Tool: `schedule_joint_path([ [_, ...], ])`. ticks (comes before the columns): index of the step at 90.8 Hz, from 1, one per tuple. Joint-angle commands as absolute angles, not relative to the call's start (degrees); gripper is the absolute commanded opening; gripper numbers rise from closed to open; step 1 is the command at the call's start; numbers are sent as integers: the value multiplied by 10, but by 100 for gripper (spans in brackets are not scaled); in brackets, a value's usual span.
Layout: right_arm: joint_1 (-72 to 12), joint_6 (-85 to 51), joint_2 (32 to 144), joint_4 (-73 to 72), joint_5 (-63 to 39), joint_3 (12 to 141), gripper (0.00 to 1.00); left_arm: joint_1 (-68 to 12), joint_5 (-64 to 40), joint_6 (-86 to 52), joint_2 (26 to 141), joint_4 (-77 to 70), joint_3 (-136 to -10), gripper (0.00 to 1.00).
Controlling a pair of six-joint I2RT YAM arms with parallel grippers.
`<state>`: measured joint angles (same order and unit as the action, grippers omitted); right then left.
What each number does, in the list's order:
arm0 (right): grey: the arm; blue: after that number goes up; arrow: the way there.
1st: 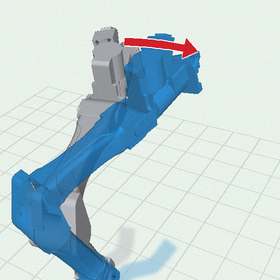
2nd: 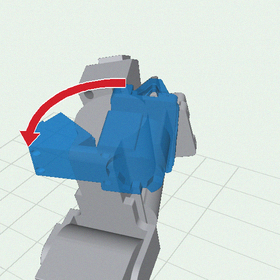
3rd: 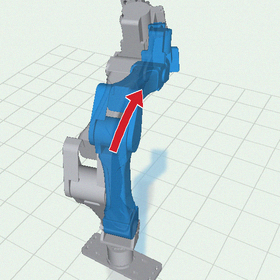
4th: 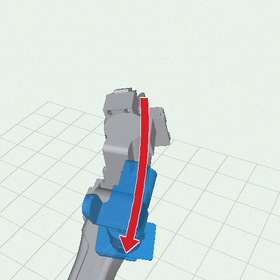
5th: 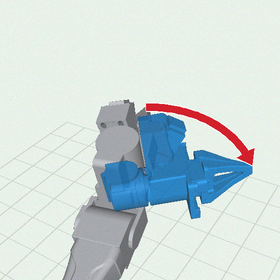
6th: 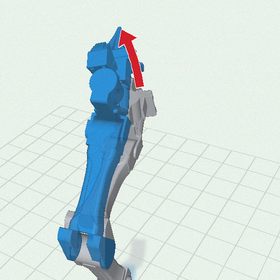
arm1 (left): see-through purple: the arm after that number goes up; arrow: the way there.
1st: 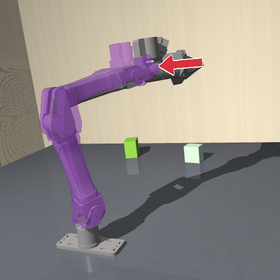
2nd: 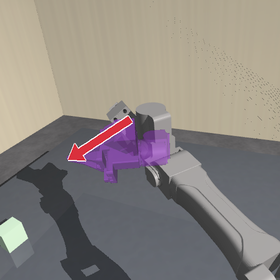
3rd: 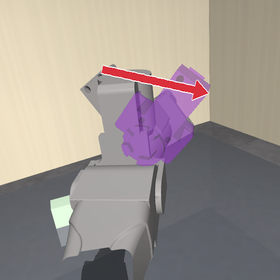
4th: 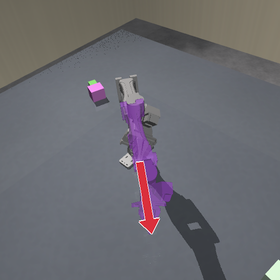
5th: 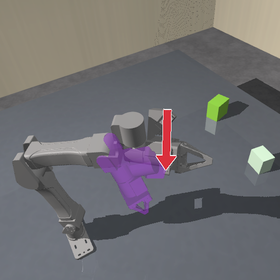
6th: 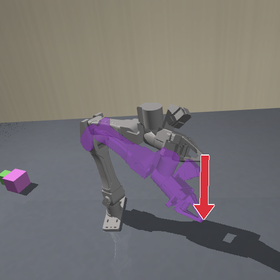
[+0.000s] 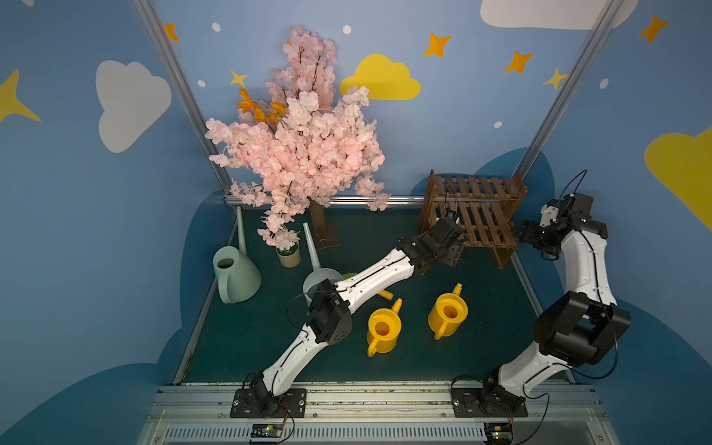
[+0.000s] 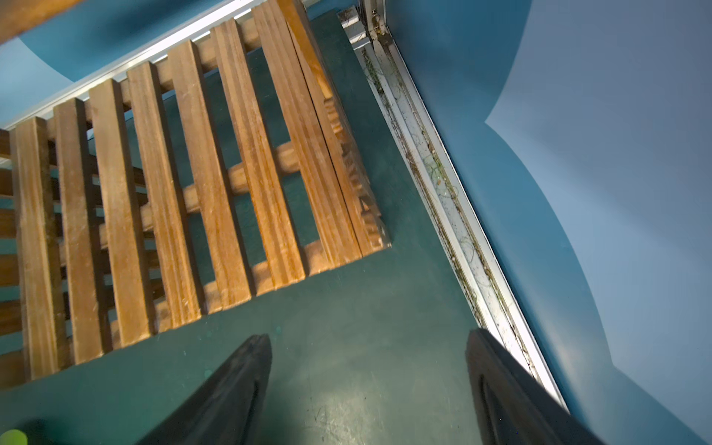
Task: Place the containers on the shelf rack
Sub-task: Move the shelf to the center of the board.
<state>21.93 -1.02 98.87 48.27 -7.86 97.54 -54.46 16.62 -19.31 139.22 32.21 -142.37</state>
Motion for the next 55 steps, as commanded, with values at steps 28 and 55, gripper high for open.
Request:
schedule_joint_path([
  [28,202,4,1053,502,-71,1022,74,-502,229,-241,1443,321,-1464,51],
  [55,199,12,1108,507,-69,1076,70,-488,223,-261,1466,320,-1471,43],
])
